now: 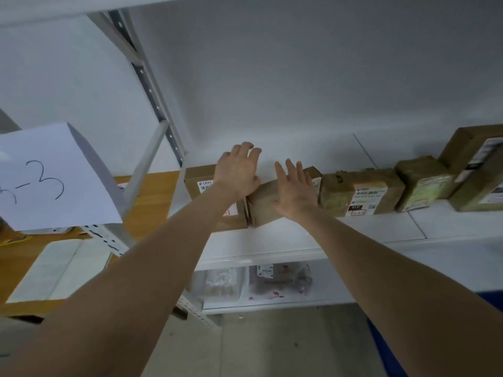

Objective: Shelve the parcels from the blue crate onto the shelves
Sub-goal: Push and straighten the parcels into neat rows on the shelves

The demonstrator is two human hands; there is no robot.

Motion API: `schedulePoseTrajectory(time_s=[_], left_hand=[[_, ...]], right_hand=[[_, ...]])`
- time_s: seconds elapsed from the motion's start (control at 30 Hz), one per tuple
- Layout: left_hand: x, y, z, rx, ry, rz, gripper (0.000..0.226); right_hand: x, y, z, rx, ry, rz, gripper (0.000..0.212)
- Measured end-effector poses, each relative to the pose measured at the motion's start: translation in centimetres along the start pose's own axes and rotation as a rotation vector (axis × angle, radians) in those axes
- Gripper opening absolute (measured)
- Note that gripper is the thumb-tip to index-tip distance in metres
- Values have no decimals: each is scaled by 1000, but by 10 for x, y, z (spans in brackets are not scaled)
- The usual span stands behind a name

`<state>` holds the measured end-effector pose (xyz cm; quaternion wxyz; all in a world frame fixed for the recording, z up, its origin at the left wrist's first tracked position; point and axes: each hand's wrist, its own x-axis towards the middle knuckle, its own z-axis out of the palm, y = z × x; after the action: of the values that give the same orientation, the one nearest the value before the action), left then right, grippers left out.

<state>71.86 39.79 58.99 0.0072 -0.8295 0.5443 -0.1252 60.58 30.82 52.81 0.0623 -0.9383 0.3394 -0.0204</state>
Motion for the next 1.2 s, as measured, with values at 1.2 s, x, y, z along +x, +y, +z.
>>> schedulePoseTrajectory(time_s=[1.2], left_hand=[[-12, -3, 27, 64, -291, 110, 39]], right_hand=[[8, -21, 23, -120, -69, -8, 77]])
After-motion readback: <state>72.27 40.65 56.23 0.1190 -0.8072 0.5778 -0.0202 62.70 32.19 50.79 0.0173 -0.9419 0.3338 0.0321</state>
